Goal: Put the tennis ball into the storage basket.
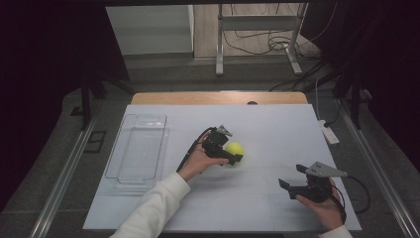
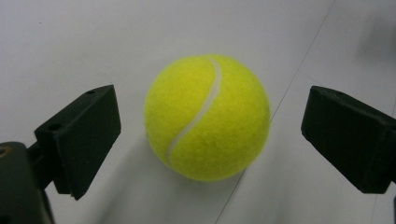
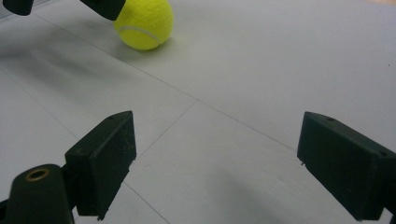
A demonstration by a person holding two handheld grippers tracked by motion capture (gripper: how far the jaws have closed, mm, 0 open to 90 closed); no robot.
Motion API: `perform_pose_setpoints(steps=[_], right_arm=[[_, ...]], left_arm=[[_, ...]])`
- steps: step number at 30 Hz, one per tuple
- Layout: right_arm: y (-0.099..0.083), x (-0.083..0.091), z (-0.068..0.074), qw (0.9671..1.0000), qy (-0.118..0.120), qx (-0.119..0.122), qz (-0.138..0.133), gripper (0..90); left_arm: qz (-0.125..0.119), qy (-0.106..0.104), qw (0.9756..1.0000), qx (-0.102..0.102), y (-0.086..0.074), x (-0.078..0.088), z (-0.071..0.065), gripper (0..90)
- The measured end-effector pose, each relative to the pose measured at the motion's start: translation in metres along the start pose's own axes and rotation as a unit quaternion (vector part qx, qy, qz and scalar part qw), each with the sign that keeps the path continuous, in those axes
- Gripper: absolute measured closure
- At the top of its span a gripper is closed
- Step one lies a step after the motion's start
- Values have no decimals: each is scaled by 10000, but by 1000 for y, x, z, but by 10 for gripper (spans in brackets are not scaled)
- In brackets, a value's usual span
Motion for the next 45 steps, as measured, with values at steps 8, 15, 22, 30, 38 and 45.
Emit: perform_pose_setpoints(steps=[8, 15, 22, 30, 38, 45], right_arm=[[0, 0, 0, 10000, -3, -14, 0, 122], [0, 0, 0, 10000, -9, -14, 0, 122], [0, 1, 0, 10000, -3, -8, -10, 122], [0, 1, 0, 10000, -7, -3, -16, 122], [0, 1, -1, 10000, -19, 4, -8, 122], [0, 1, -1, 10000, -7, 1, -26, 122]], left_arm=[[29, -10, 10000, 41, -1, -7, 3, 64], [106, 88, 9999, -83, -3, -11, 2, 93], [47, 47, 10000, 5, -3, -8, 4, 249], [89, 50, 9999, -8, -3, -7, 4, 263], [102, 63, 9999, -85, -2, -4, 1, 266], [29, 62, 9999, -131, 0, 4, -3, 265]])
Point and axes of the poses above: each handheld gripper's, and its own axes: x roughly backward along the jaws, y roughly out of its top, z roughly to its left, the point moved 2 cm from there along -x, roughly forward along the jaws, and after that the axes turned 6 degrees about -y, right-handed, at the moved point
